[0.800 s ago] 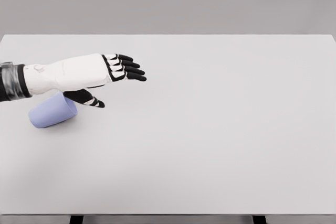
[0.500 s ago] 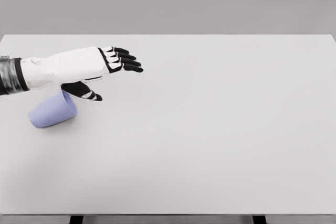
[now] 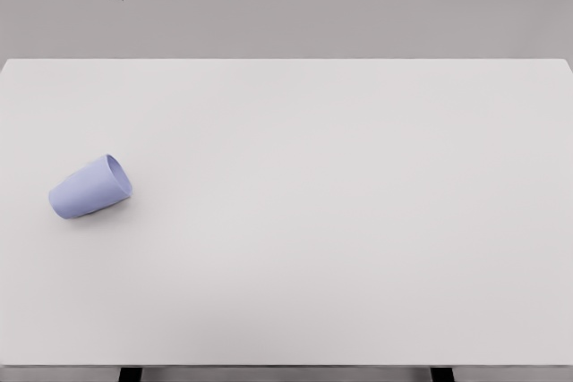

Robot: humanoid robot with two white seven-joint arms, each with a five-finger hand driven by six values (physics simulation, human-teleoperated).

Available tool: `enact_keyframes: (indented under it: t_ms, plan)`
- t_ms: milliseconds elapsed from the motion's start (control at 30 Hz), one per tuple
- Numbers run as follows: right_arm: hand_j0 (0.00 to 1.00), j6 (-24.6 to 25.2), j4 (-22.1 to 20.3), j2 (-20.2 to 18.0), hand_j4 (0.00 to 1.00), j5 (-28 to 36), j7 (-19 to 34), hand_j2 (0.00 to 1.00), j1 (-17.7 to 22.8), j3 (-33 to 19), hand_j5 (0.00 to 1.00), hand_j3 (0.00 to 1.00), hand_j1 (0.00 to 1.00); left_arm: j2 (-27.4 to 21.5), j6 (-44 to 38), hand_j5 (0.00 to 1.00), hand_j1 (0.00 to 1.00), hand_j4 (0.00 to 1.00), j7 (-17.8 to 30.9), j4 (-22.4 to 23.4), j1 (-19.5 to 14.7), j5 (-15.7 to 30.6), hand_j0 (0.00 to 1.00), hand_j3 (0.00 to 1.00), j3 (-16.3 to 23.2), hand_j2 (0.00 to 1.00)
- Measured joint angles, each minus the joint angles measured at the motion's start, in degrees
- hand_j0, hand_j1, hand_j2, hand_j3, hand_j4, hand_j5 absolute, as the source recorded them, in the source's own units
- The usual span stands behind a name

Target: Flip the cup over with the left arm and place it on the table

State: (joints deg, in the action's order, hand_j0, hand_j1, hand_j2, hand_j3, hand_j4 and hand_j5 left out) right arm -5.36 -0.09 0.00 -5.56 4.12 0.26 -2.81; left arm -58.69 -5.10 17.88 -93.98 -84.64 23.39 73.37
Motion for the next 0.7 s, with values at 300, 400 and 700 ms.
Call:
enact_keyframes:
  t_ms: [300,400,700]
  plan:
    - [1.00,0.0,0.0,0.0,1.00,0.0,0.0,1.00,0.0,0.0,1.00,1.00,1.00,-1.8,-11.2,1.00,1.00,1.00,-0.2,-2.9,0.4,22.9,1.00,1.00,18.9,1.00]
    - [1.00,0.0,0.0,0.0,1.00,0.0,0.0,1.00,0.0,0.0,1.00,1.00,1.00,-3.3,-16.8,1.00,1.00,1.00,-11.4,-5.4,0.4,30.3,1.00,1.00,19.9,1.00]
    - [1.00,0.0,0.0,0.0,1.00,0.0,0.0,1.00,0.0,0.0,1.00,1.00,1.00,-6.8,-24.6,1.00,1.00,1.00,-9.8,-7.1,0.4,31.3,1.00,1.00,21.7,1.00]
